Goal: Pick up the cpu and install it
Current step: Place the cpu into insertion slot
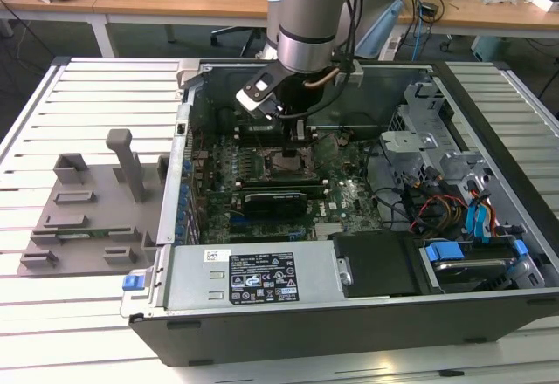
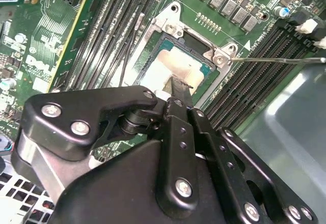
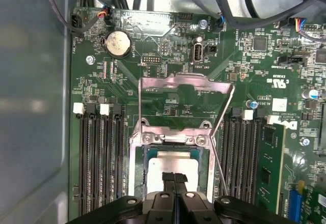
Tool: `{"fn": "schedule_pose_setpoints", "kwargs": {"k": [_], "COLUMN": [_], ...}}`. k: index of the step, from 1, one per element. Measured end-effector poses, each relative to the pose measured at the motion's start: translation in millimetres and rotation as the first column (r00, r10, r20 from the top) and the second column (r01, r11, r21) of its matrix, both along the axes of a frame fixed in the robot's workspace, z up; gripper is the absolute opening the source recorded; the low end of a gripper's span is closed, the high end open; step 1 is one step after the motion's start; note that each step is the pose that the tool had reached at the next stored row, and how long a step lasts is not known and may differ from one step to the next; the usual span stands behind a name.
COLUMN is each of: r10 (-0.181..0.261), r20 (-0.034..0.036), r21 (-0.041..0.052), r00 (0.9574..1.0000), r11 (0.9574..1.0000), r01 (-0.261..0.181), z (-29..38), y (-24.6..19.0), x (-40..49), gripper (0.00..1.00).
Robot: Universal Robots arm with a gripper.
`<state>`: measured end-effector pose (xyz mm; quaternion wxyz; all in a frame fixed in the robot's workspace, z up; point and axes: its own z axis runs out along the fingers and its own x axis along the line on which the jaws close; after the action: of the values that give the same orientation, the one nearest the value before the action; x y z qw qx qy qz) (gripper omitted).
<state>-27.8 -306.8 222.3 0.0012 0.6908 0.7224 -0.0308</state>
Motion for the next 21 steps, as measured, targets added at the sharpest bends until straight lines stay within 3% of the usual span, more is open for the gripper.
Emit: {"fn": "schedule_pose_setpoints", "kwargs": {"k": [14, 21], "r10": [0.000, 0.000], "r20": [0.0000, 0.0000], "r21": [-0.0001, -0.0001], "r00": [1.0000, 1.0000], "r11": [1.0000, 1.0000], "r01": [0.000, 0.000], "z": [21.5, 37.9], "y": [0.0, 0.0], "x": [0.0, 0.0], "gripper": [0.11, 0.11]}}
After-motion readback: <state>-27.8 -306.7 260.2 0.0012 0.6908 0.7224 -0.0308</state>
